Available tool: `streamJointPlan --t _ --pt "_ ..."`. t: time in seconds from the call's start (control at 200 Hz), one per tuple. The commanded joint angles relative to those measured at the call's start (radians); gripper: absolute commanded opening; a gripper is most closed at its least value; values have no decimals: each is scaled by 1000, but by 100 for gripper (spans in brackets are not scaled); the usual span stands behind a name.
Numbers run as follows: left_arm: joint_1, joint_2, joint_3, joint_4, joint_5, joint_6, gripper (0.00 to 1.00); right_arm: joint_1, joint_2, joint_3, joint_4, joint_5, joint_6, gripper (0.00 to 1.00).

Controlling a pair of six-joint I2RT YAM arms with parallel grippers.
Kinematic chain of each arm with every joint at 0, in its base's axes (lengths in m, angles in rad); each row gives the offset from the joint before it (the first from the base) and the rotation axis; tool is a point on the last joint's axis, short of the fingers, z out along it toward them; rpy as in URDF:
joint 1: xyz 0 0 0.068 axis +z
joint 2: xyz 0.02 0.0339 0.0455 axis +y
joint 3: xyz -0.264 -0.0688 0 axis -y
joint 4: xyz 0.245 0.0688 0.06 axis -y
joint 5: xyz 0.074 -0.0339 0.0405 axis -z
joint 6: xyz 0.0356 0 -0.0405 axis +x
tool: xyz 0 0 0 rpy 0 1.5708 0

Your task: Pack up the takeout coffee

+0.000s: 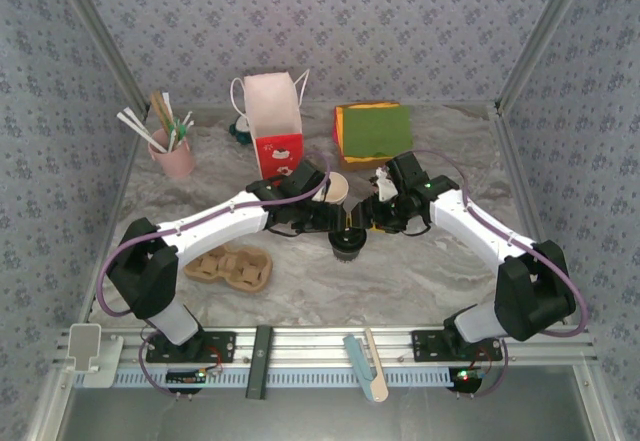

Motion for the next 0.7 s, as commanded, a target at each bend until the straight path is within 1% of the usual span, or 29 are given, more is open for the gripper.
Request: streamJointPlan --t 0.0,0.235,0.475,0.695 --pt "4 -50 -8 -13 47 -20 66 8 12 -18 -28 22 -22 53" --pt "3 -71 -37 16 76 -38 64 7 12 -21 -22 19 -18 53" --pt "4 -41 -64 16 84 -35 54 7 11 -22 -23 21 -19 52" --pt "10 -28 -100 9 71 -35 51 7 9 -29 -21 23 -17 51"
